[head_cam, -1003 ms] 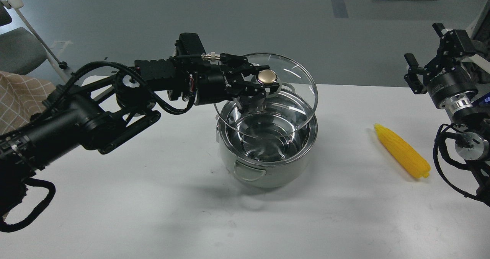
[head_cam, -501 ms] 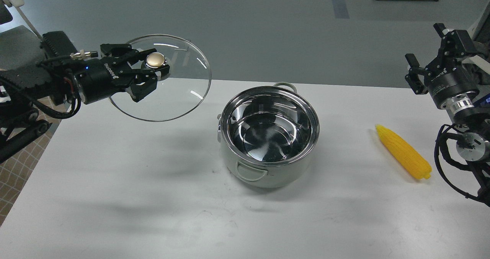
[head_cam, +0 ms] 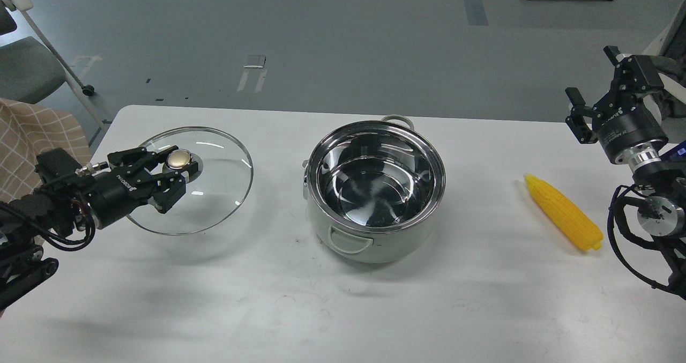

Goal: Open pot and put corn in
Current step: 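Lower the glass lid onto the table beside the pot and release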

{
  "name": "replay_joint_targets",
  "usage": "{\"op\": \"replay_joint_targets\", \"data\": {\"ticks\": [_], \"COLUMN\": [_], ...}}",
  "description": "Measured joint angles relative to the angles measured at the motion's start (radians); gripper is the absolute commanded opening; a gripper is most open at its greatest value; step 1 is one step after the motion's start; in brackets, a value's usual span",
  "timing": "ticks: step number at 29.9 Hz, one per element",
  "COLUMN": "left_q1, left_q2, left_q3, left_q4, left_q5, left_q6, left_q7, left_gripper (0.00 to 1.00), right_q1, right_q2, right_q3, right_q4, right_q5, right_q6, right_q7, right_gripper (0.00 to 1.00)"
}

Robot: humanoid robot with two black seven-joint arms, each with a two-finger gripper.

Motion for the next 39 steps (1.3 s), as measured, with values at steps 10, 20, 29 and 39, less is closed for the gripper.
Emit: {"op": "replay_joint_targets", "data": {"ticks": [10, 20, 29, 39], "left_q1": [0.061, 0.063, 0.059, -0.017], "left_q2": [-0.117, -0.15, -0.15, -0.095], "left_q3": [0.0, 0.009, 0.009, -0.005], "left_q4": [0.166, 0.213, 0.203, 0.123], "left_q5": [-0.004, -0.025, -0.107, -0.312], "left_q6": [0.046, 0.044, 0.042, 0.045], "left_q7": [0.0, 0.0, 0.0, 0.0], "left_gripper": [0.08, 0.77, 0.97, 0.97], "right_q1": [0.0, 0.0, 0.0, 0.004], "right_q2": [0.002, 0.002, 0.002, -0.089], "right_q3": [0.0, 0.0, 0.0, -0.015], "right_q4": [0.0, 0.0, 0.001, 0.056], "right_q5": [0.0, 0.0, 0.0, -0.009], "right_q6": [0.0, 0.0, 0.0, 0.006], "right_q7": [0.0, 0.0, 0.0, 0.0], "right_gripper": [1.0, 1.0, 1.0, 1.0]}}
